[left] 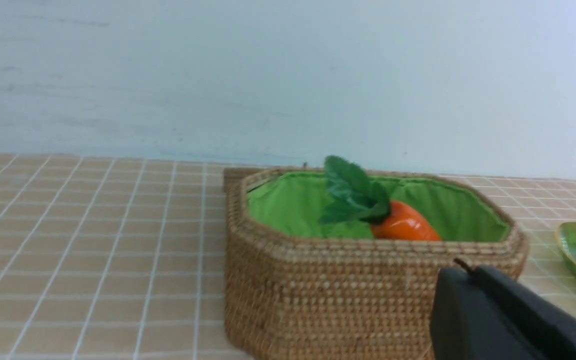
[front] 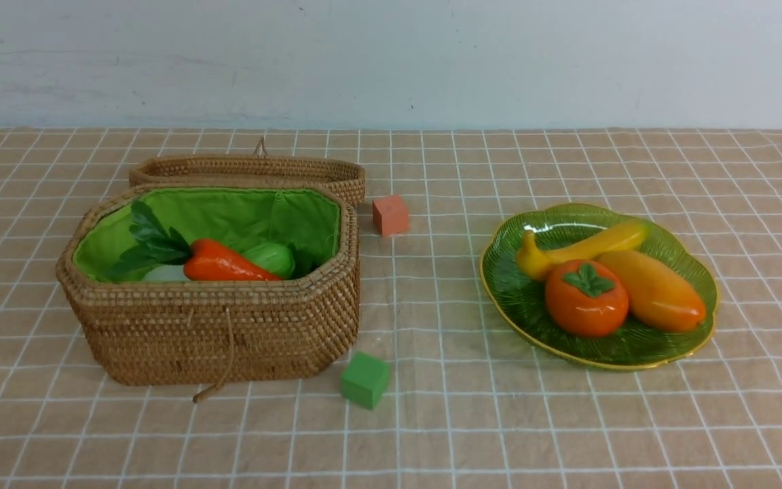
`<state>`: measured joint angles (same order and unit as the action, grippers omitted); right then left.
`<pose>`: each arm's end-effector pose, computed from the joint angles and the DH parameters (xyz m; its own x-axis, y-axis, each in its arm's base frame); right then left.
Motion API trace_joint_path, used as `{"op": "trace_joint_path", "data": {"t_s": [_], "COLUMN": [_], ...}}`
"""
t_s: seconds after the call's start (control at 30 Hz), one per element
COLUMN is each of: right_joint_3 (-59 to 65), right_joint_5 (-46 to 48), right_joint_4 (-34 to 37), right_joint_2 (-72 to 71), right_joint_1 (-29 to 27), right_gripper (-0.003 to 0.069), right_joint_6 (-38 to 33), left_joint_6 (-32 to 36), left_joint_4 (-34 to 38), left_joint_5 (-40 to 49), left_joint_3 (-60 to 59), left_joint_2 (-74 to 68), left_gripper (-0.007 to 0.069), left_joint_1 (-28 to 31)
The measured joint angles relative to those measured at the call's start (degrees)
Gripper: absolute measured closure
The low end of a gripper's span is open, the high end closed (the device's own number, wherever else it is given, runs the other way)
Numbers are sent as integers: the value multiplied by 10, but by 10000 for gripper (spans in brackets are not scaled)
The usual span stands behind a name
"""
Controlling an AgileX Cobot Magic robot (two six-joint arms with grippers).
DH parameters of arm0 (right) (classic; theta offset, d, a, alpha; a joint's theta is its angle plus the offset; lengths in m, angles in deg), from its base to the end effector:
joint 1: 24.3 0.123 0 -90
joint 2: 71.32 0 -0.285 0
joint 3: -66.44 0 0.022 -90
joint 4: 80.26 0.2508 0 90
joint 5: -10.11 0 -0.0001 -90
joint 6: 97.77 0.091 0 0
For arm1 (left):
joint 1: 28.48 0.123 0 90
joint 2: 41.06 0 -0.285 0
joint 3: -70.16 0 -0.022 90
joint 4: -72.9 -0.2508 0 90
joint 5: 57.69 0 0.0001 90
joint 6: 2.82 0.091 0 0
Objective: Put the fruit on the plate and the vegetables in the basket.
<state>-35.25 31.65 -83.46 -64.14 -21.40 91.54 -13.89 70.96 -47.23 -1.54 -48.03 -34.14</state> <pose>0.0525 0.0008 0.1736 -0.2936 0.0956 -0.9511 0.0014 0.9950 0.0995 0.0495 -0.0043 0.2297 0.0003 -0.1600 -0.9871 0.0937 0.9828 -0.1593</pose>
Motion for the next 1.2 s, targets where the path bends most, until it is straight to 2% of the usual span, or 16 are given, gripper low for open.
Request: {"op": "trace_joint_path", "data": {"t_s": [0.03,0.13,0.23,0.37,1.2], "right_joint_3": [0,0,0,0,0], "right_joint_5": [0,0,0,0,0], "right_joint_4": [0,0,0,0,0], "right_joint_2": [0,0,0,0,0], "right_joint_1": [0,0,0,0,0], "right_gripper": [656,653,652,647,624], "right_joint_6": [0,0,0,0,0], "left_joint_6": [0,39,17,-12,-22], "left_joint_4": [0,80,63,43,37], "left_joint_5": [-3,-4,66,112,111], "left_joint_3": [0,-66,-71,-73,-73], "left_joint_2": [0,0,0,0,0], "left_gripper": [638,638,638,638,638], "left_joint_1": [4,33,27,16,13]}}
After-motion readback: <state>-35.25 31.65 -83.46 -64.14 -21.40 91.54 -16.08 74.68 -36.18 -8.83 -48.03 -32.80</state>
